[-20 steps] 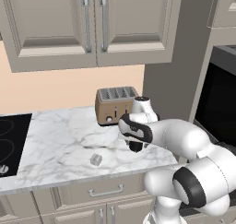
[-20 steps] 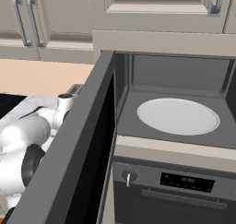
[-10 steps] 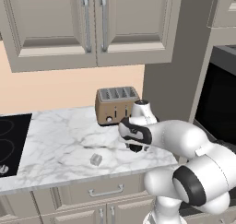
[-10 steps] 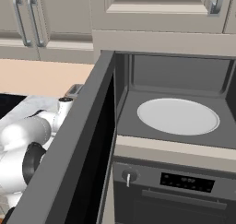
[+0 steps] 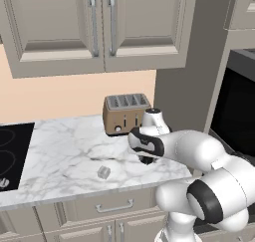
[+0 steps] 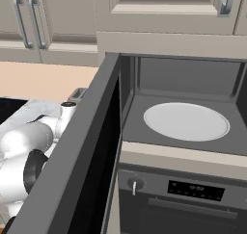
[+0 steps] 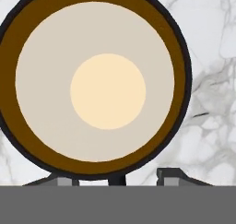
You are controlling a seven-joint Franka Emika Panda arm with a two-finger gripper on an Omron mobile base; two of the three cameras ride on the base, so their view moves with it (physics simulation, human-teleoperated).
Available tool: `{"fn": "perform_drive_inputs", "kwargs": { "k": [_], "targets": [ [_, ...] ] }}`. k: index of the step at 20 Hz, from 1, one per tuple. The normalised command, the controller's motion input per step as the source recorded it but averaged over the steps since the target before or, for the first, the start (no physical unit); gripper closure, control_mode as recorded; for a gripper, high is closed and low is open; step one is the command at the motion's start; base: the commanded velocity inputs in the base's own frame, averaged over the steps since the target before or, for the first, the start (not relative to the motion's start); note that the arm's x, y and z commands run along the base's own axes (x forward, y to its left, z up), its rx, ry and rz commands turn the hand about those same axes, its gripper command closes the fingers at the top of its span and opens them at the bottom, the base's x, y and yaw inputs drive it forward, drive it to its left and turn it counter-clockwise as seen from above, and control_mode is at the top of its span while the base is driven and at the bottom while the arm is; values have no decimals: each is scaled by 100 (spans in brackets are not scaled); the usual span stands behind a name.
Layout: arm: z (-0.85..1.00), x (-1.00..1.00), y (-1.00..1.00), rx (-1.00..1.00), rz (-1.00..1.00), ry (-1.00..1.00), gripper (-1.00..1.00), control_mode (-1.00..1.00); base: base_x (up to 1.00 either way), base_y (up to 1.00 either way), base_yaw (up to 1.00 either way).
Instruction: Pick the mug from the counter and place it inside the microwave. Then close the microwave.
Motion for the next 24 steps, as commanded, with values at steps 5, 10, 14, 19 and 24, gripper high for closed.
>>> {"fn": "perform_drive_inputs", "kwargs": {
  "k": [5, 10, 14, 19, 24],
  "targets": [
    [0, 0, 0, 0, 0, 0, 100, -100, 0, 0, 0],
    [0, 0, -1, 0, 0, 0, 100, -100, 0, 0, 0],
    [1, -33, -20, 0, 6, -3, 100, -100, 0, 0, 0],
    [32, -68, -15, 0, 12, -4, 100, -100, 0, 0, 0],
    [57, -60, 0, 0, 15, -1, 100, -100, 0, 0, 0]
  ]
}}
